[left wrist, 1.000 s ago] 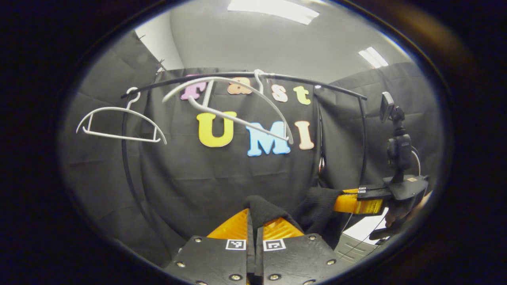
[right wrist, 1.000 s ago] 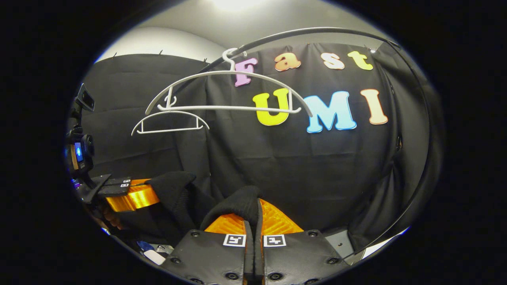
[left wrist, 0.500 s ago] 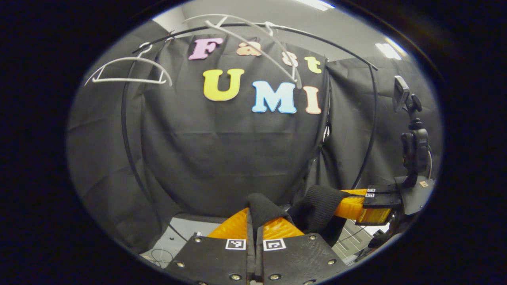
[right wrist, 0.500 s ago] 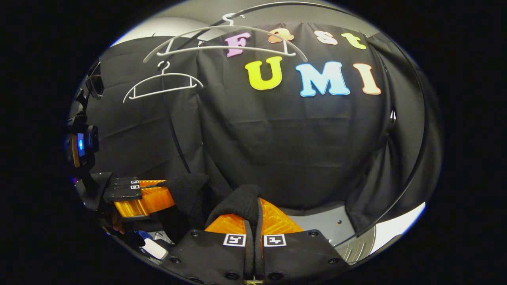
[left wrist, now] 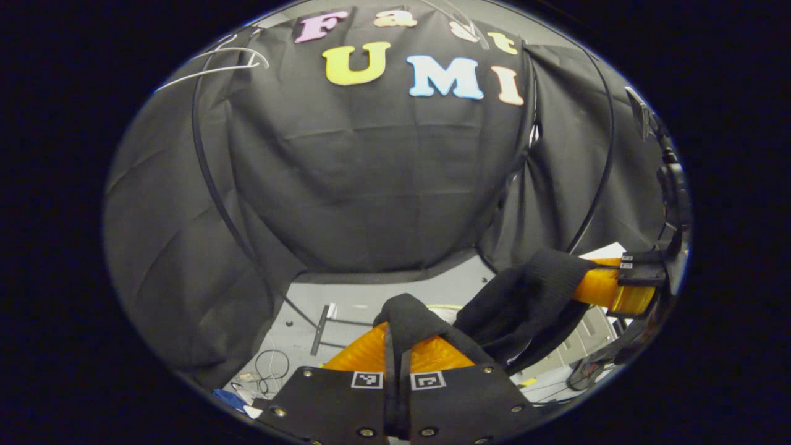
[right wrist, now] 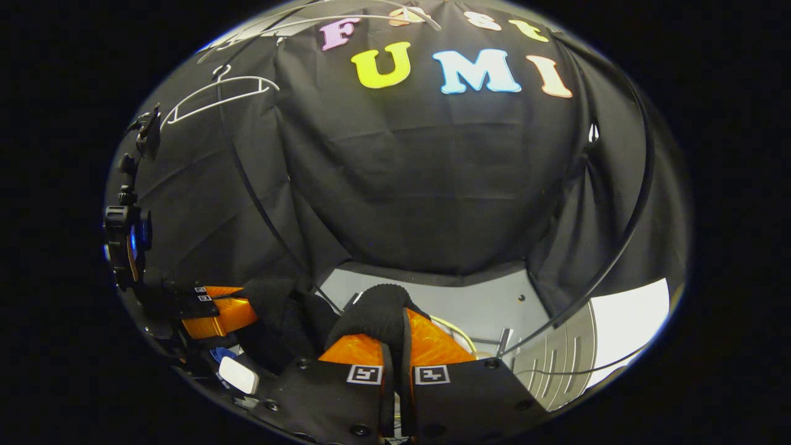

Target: Grasp the clothes on the hanger with both hands and then place them into the laundry hamper below.

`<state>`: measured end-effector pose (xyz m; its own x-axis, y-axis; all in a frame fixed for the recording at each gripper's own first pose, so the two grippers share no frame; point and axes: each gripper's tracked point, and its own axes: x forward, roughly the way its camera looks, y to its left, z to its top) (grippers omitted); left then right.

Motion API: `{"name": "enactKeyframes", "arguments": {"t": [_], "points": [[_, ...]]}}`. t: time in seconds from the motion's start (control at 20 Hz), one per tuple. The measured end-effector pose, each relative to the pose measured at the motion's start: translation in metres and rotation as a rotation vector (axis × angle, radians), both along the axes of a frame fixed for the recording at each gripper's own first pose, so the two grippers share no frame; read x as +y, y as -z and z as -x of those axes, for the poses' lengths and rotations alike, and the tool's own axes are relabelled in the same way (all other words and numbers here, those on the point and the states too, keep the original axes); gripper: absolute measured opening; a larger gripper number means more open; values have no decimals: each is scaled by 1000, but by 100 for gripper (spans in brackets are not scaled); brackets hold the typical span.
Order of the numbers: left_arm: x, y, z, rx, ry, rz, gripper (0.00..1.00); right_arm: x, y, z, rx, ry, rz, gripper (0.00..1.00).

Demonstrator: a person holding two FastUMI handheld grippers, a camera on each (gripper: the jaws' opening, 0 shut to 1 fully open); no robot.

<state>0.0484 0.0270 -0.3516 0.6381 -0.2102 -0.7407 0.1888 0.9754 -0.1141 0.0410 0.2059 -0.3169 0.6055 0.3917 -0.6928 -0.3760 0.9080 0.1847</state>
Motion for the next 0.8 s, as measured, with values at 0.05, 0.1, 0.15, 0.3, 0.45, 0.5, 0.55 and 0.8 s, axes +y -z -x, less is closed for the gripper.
{"name": "enactKeyframes", "arguments": {"t": [0.05,0.1,0.15,0.3,0.45,0.5,0.55,0.8], "points": [[-2,5,1,29,1,-6,2,-2,8,5,20,4,7,2],[-5,12,4,58,1,-11,2,-4,16,10,46,3,13,5],[-5,18,5,80,0,-19,1,-6,23,15,62,8,22,9],[-5,39,11,114,-12,-39,3,-15,37,25,94,24,57,9],[-2,40,12,132,-17,-33,5,-22,46,30,119,40,86,20],[2,41,13,131,-16,-26,21,-24,49,30,127,43,95,23],[6,39,13,122,-11,-19,37,-24,51,33,135,43,97,28],[17,18,-1,53,-21,-56,87,-25,54,44,159,27,115,79]]}}
